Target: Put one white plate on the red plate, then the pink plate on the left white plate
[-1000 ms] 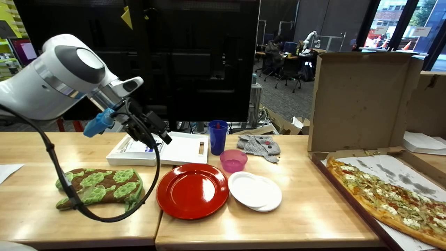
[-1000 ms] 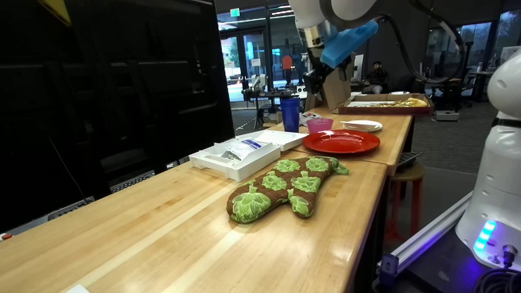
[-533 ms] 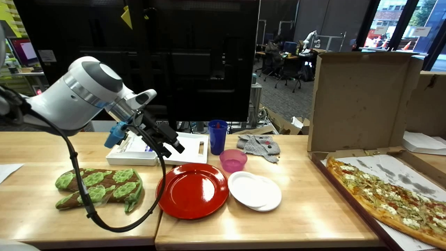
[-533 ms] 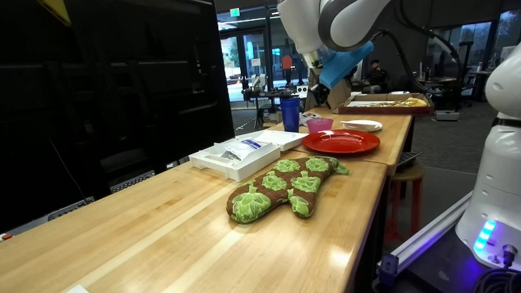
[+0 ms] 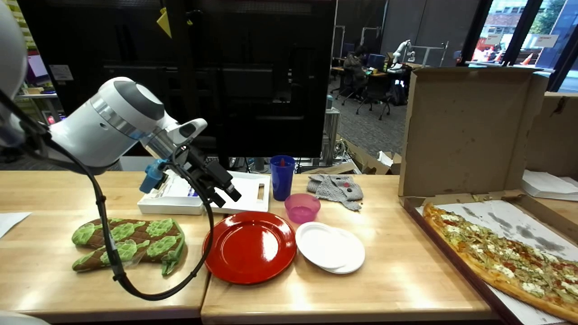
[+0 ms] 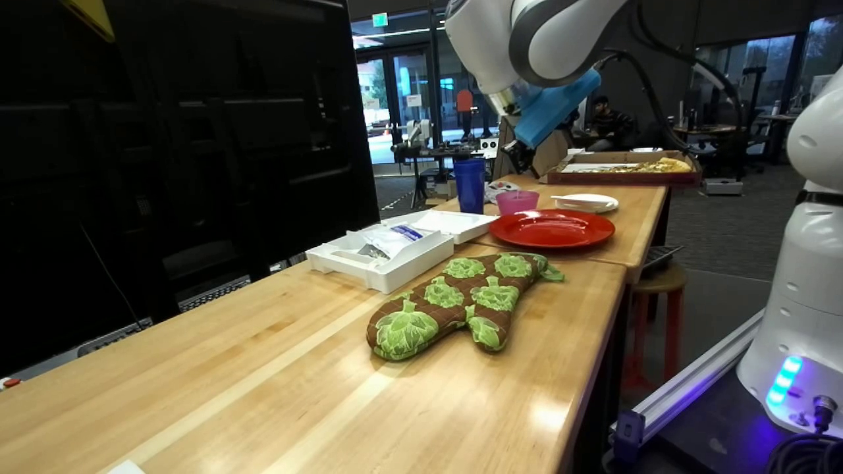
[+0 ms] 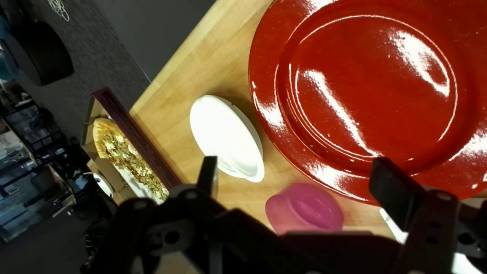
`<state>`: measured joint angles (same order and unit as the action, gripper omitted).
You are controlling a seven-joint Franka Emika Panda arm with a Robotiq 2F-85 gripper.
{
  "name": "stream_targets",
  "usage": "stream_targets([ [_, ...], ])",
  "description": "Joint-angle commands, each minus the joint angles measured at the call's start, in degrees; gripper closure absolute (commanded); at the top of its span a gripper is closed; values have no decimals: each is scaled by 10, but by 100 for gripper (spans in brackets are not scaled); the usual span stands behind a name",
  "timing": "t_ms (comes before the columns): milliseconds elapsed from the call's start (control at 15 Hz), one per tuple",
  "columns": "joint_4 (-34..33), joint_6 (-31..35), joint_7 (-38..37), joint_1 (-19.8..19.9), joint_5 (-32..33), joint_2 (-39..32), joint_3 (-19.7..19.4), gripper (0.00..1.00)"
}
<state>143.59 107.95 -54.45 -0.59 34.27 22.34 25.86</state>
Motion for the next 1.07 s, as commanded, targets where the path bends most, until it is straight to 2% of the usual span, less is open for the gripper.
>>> stream_targets([
  [0,2,-13,-43,-25,48,-12,-18,0],
  [267,34,5,-99,-31,147,-22,-40,0],
  [733,70,53,-153,-51,218,-45,-98,0],
  [1000,81,100,-171,-46,291,-61,-125,0],
])
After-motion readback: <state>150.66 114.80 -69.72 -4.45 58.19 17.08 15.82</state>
